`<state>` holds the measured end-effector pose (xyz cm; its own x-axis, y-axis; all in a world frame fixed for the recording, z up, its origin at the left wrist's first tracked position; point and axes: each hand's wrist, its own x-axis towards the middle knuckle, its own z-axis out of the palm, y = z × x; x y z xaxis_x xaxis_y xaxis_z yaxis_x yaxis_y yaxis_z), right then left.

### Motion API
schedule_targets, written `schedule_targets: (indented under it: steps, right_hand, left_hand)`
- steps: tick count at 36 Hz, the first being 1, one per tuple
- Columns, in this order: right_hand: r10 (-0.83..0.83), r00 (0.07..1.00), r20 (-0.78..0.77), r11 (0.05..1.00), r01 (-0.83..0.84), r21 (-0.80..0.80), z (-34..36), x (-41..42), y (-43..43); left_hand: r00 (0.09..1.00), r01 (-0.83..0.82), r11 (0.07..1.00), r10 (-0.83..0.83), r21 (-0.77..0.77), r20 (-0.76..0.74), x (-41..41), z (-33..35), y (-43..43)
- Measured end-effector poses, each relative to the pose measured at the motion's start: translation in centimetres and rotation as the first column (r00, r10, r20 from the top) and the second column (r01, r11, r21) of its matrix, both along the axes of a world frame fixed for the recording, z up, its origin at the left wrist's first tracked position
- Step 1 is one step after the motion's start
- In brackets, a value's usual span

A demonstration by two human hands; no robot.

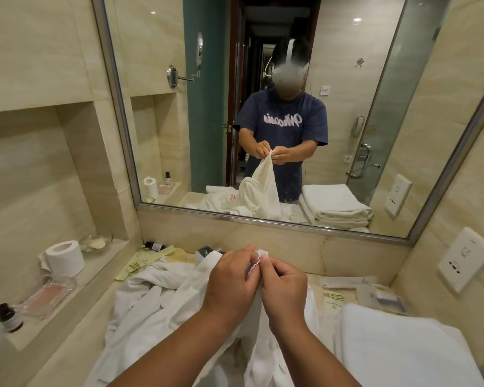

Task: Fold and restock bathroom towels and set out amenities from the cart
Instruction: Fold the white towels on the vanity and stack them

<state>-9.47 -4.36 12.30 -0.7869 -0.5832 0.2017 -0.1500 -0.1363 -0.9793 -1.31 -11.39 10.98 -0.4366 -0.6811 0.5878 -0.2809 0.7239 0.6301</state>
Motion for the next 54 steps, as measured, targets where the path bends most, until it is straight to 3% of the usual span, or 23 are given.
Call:
schedule_targets:
  steps: [4, 12, 21, 27, 35, 41, 45, 51, 54]
  right_hand:
    - [0.059, 0.997, 0.047, 0.998, -0.060, 0.019, -0.2, -0.8, -0.2]
    - [0.086, 0.996, -0.006, 0.990, -0.085, 0.115, 0.1, -1.5, 0.2]
    - [0.257, 0.960, 0.113, 0.957, -0.269, 0.110, 1.1, -1.8, 1.2]
    - [0.303, 0.918, 0.255, 0.938, -0.334, 0.088, 1.4, -2.7, 1.9]
    - [0.285, 0.928, 0.239, 0.931, -0.328, 0.163, 1.2, -3.0, 2.2]
    - [0.277, 0.909, 0.313, 0.934, -0.331, 0.135, 2.0, -3.5, 3.5]
    - [0.286, 0.849, 0.445, 0.937, -0.345, 0.056, 2.8, -3.5, 4.7]
    - [0.352, 0.709, 0.611, 0.927, -0.355, -0.122, 4.6, -3.7, 6.9]
    - [0.375, 0.683, 0.627, 0.919, -0.361, -0.157, 6.1, -3.1, 8.4]
  left_hand:
    - [0.998, 0.053, 0.998, -0.052, 0.032, -0.043, -0.1, 0.1, 0.2]
    - [0.990, 0.042, 0.999, -0.045, -0.029, -0.137, 0.2, -0.5, 0.6]
    - [0.985, 0.080, 0.985, -0.055, 0.152, -0.164, 0.0, -0.3, 1.2]
    - [0.960, 0.239, 0.855, -0.137, 0.460, -0.245, 0.1, 0.0, 1.2]
    - [0.934, 0.345, 0.693, -0.189, 0.633, -0.301, -0.1, 1.5, 1.2]
    - [0.943, 0.227, 0.736, -0.331, 0.638, 0.047, 0.6, 1.8, 0.2]
    - [0.835, 0.099, 0.841, -0.361, 0.532, 0.416, 1.3, 1.8, -0.6]
    - [0.637, 0.084, 0.880, -0.408, 0.467, 0.654, 2.0, 1.1, 1.1]
    - [0.618, 0.113, 0.891, -0.410, 0.440, 0.671, 2.2, 0.6, 2.0]
